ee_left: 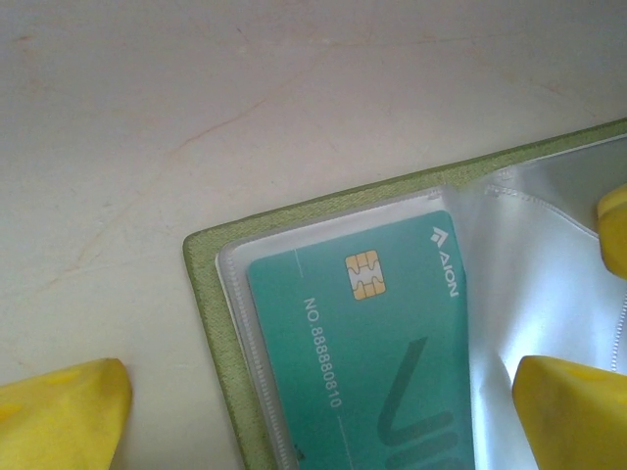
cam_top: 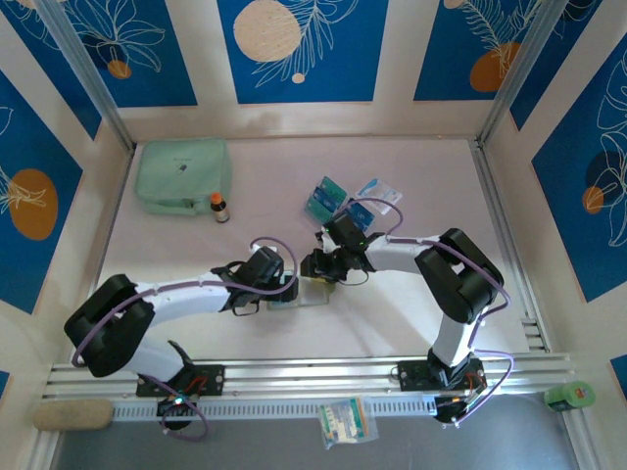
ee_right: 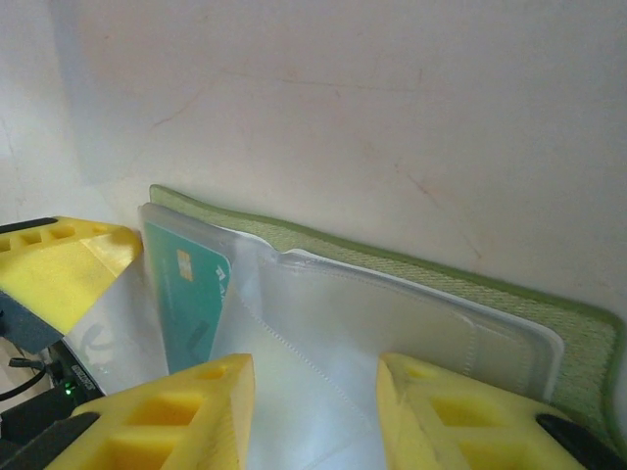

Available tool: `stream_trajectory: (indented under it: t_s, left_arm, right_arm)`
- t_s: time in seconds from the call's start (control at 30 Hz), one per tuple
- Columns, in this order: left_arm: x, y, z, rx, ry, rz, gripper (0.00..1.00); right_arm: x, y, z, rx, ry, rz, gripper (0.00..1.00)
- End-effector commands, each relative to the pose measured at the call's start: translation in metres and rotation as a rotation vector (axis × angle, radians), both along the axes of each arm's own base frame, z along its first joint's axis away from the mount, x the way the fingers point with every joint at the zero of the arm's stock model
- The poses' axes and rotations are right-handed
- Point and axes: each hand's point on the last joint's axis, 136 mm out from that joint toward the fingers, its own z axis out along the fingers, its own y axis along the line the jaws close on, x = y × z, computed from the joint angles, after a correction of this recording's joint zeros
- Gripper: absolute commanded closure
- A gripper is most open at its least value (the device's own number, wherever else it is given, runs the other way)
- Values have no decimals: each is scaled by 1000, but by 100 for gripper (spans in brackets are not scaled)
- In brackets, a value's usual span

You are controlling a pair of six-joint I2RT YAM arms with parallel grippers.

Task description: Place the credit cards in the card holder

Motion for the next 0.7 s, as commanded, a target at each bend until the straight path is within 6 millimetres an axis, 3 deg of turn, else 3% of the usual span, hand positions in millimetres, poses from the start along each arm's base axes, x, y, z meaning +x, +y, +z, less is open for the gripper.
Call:
stream_trajectory:
  t_s: [0.0, 0.37, 0.67]
  left_arm:
    - [-4, 5, -1, 17, -1, 12, 1]
    - [-1, 5, 19, -14, -50, 20, 0]
    - [-3, 18, 31, -20, -90, 47, 0]
  right_arm:
    - [-5, 7, 1, 27, 32, 18, 61]
    - [-12, 22, 32, 78, 9, 56, 61]
    - [-13, 22, 32, 17, 0, 71, 61]
